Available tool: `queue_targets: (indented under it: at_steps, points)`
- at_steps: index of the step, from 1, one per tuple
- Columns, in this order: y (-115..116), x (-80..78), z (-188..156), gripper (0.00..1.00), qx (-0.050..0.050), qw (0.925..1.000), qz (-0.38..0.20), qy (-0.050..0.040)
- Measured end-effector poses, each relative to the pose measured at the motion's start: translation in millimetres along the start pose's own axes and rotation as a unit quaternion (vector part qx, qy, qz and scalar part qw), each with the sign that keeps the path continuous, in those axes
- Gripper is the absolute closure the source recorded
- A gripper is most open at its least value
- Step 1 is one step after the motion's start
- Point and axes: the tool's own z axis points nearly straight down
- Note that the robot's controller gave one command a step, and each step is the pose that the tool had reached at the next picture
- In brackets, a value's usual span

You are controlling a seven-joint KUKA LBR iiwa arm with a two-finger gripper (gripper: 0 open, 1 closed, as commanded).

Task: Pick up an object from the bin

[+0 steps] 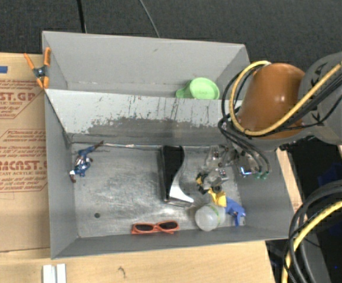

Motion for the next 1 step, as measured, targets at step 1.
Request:
queue_targets:
  at_steps: [1]
  points:
    - [-10.8,-11.8,14.6,1.00,0.002,0.9999,0.008,-0.0099]
